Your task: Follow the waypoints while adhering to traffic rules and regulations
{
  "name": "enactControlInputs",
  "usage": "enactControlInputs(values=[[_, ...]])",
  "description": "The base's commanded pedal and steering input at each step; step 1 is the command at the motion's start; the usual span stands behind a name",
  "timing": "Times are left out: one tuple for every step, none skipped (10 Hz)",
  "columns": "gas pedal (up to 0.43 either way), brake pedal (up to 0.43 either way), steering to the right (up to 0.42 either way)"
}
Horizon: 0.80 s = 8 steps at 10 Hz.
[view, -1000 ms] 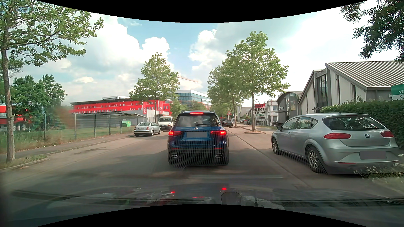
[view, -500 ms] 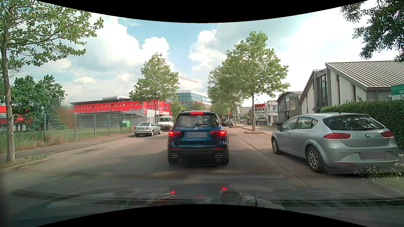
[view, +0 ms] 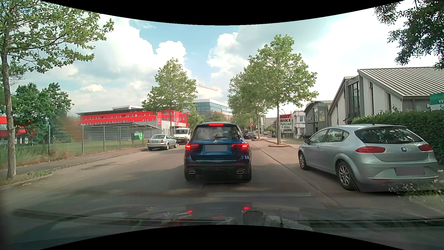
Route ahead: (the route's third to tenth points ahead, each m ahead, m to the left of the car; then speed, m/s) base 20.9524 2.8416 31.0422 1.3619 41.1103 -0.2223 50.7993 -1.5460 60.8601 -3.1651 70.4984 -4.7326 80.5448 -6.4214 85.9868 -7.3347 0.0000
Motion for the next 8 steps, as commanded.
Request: enactControlInputs(values=[[0.0, 0.268, -0.005], [0.0, 0.268, -0.004], [0.0, 0.268, -0.004], [0.0, 0.268, -0.005], [0.0, 0.268, -0.005], [0.0, 0.268, -0.004], [0.0, 0.268, -0.005], [0.0, 0.268, -0.005]])
